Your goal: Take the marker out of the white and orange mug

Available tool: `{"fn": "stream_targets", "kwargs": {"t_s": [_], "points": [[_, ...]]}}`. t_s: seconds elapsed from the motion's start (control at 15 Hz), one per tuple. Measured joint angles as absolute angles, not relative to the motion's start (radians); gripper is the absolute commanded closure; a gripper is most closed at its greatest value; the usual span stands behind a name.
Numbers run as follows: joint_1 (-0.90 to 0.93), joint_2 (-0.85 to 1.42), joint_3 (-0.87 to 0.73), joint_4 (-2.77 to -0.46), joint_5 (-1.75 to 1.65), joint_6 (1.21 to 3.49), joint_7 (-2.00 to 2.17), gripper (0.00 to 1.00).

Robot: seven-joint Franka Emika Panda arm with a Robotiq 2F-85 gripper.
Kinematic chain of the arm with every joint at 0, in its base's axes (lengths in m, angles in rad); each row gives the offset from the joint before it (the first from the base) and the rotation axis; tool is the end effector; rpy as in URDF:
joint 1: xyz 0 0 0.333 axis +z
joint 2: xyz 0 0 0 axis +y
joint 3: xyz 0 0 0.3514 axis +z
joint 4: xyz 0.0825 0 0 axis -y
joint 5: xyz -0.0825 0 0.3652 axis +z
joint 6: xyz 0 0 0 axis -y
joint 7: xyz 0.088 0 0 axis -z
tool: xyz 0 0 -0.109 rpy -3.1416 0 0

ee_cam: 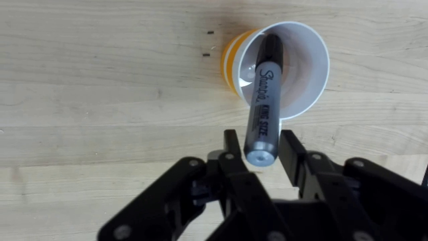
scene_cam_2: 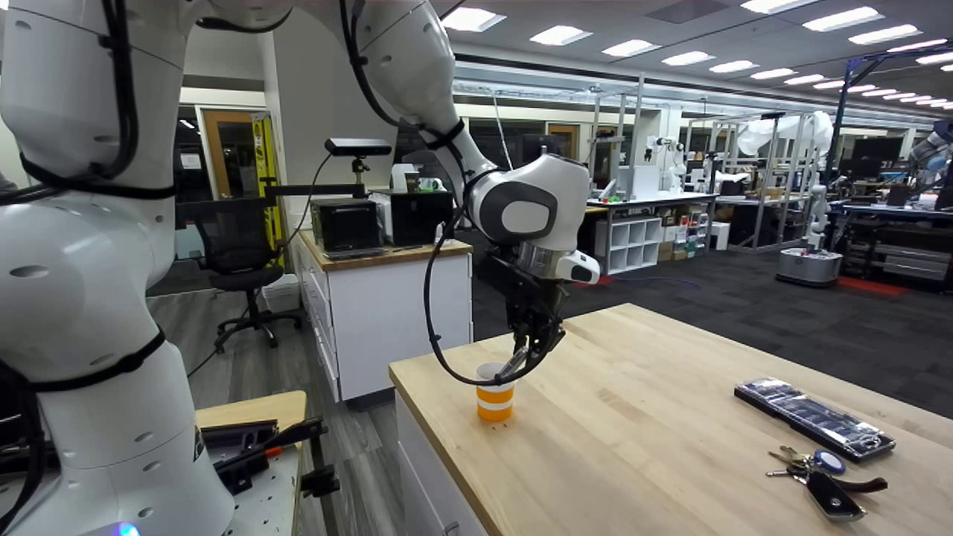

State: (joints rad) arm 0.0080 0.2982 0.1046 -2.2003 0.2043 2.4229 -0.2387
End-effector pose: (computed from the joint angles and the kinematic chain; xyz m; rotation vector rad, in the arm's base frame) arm 0.5433 0.0615 0.2875 -2.9630 -0.2804 0.0979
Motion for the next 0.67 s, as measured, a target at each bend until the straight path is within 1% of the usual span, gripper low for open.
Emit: {"fn": "stream_targets", "kwargs": {"t_s": [0.07, 0.13, 0.67], "points": [[0.008, 0.298, 0.103, -2.198, 0.204, 2.422, -0.239, 0.99], [0.008, 0.297, 0.103, -2.196, 0.204, 2.420, -0.238, 0.94], [0.009, 0.291, 0.101, -2.195, 0.202, 2.399, -0.233, 0.94]]}}
